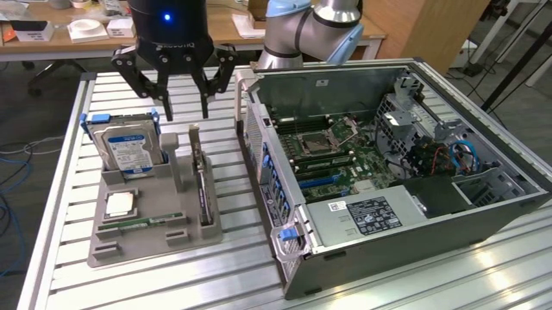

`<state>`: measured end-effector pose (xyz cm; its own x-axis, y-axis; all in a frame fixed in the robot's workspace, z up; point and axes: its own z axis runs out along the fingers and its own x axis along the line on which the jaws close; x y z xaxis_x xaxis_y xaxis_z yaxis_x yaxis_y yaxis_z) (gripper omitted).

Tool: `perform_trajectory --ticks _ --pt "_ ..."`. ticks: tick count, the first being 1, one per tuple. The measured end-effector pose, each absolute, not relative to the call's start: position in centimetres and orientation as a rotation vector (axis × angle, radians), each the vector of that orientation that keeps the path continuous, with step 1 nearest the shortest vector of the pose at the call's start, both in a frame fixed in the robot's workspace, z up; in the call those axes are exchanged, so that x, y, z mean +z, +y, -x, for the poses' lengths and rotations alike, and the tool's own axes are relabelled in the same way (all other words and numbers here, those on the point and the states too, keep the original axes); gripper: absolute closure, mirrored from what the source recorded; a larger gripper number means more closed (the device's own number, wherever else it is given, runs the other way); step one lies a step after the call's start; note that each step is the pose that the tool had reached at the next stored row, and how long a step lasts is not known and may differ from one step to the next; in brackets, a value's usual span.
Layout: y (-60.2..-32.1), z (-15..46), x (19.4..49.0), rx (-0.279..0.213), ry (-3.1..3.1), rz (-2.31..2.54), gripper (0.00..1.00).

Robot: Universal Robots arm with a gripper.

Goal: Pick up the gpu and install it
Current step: 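Pick up the gpu and move the gpu toward the slot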

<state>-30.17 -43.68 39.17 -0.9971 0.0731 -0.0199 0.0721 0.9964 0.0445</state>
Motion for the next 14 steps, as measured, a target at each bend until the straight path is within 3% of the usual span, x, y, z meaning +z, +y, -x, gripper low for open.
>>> perform_trajectory --ticks 14 --pt "-43.7 29.8 38.1 0.07 3.117 -0.113 0.47"
